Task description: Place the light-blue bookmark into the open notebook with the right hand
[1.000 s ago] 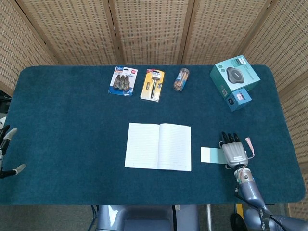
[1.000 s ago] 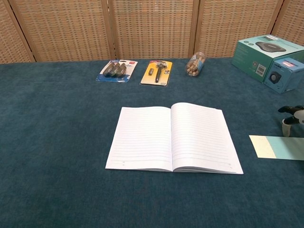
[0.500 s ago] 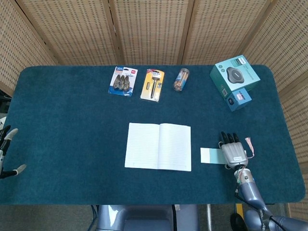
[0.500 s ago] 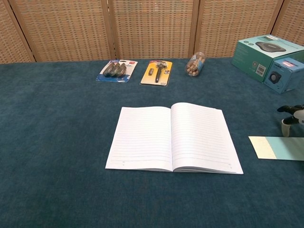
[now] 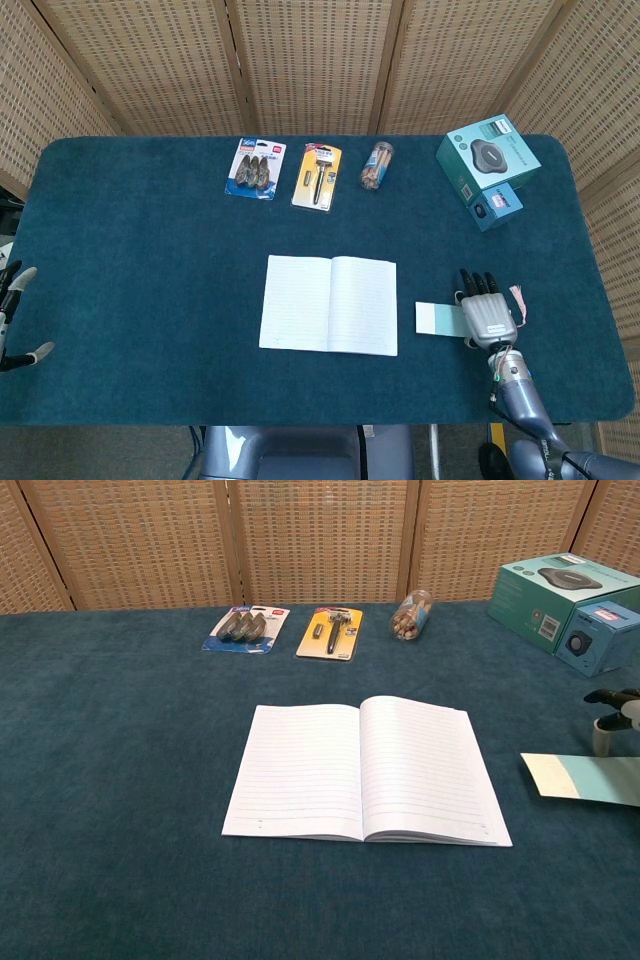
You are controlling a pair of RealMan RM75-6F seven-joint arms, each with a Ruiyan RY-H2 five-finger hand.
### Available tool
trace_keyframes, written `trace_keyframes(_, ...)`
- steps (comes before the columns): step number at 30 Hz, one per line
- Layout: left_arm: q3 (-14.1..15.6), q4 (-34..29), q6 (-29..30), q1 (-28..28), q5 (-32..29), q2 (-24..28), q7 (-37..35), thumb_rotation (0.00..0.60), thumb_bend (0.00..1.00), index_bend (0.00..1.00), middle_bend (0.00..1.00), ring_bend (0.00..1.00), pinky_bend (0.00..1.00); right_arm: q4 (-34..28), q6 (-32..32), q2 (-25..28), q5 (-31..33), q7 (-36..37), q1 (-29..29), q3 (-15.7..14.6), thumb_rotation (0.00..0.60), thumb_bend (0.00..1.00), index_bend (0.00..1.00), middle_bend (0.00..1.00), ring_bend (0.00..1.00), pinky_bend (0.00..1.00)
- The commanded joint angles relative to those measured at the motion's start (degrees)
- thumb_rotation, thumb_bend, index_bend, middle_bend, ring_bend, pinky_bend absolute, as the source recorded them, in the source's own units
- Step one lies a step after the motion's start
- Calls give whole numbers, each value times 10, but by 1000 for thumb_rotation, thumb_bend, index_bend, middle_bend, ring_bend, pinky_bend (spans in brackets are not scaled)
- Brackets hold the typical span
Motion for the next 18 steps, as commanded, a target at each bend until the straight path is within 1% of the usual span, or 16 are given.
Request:
trace_keyframes(1, 0, 0, 0, 0, -1, 1, -2, 600, 0, 0, 0, 0, 0, -9, 12, 7, -13, 5, -4, 2, 600, 156, 669, 0, 0, 0)
trace_keyframes(6, 0, 0, -4, -2, -2, 2, -2, 600, 0, 0, 0, 0, 0, -28, 28, 23, -34, 2, -6, 5, 600, 156, 669, 0, 0, 0)
trace_keyframes(11, -2, 1, -5, -2, -5, 3, -4, 600, 0, 0, 0, 0, 0, -59, 50, 46, -53, -23, 0, 16, 600, 156, 669, 0, 0, 0)
trace_keyframes(13, -2, 2, -9, -4, -6, 3, -5, 600, 0, 0, 0, 0, 0, -75, 68, 58, -66, -54, 7, 23, 600, 156, 669, 0, 0, 0)
trace_keyframes(18, -2, 4, -25, -12, -12, 1, 1, 600, 0, 0, 0, 0, 0, -115, 80, 78, -76, -128, 29, 38, 600, 156, 669, 0, 0, 0)
